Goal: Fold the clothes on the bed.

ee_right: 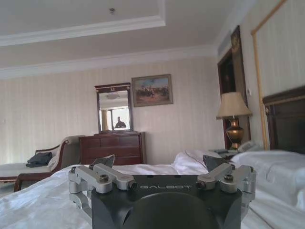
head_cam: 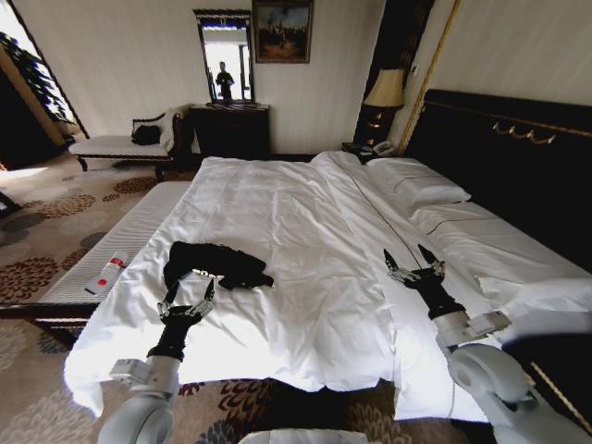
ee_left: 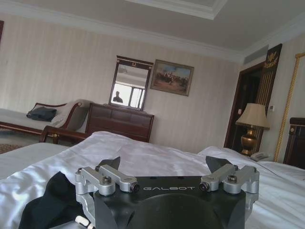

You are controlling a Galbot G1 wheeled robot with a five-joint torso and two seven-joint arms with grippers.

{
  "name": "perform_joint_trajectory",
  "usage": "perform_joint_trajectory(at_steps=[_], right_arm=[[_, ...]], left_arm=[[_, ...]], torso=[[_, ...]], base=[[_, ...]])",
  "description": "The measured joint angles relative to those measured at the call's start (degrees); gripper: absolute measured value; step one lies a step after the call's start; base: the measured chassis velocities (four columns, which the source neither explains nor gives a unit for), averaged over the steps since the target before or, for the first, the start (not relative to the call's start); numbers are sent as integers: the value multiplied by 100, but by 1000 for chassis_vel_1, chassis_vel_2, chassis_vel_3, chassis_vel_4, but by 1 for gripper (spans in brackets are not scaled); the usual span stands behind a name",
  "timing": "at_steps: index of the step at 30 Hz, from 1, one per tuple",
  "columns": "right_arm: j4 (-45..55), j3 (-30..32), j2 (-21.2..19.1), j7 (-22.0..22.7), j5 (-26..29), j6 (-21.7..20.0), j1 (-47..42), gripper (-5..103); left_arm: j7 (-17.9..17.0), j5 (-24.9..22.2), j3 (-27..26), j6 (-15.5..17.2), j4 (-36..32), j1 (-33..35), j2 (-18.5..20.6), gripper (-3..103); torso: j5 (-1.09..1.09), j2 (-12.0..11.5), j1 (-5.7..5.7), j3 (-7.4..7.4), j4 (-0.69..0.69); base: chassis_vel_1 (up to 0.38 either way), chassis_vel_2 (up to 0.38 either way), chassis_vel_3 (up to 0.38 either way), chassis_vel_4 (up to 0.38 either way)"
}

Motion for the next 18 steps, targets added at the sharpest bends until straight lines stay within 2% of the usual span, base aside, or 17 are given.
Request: perform_joint_trajectory(at_steps=[1,2,4,8,11,18], right_arm=[[132,-45,38,277,395,-259,10,100],[191,-35,77,335,539,-413,0,100],[208,9,118,288,495,-452,-27,100],[153,259,146,-248,-70,204,-277,100],[173,437,173,-380,-234,390,-442,100],[166,613,365,-648,-469,539,-705,100]], left_arm=[[-5,-43,18,46,-51,-5,-61,100],[-14,-69,24,79,-83,-6,-93,100],[-42,-91,27,137,-114,0,-122,100],[-93,-126,39,222,-129,-24,-60,100],[-95,-145,102,225,-130,-62,-24,100],[-57,-63,318,197,-147,-32,-26,100]], torso=[[0,0,0,0,0],[0,0,0,0,0],[0,0,0,0,-1],[0,0,-1,0,0],[0,0,0,0,-3],[0,0,-1,0,0]], base=[[0,0,0,0],[0,0,0,0],[0,0,0,0],[0,0,0,0],[0,0,0,0],[0,0,0,0]])
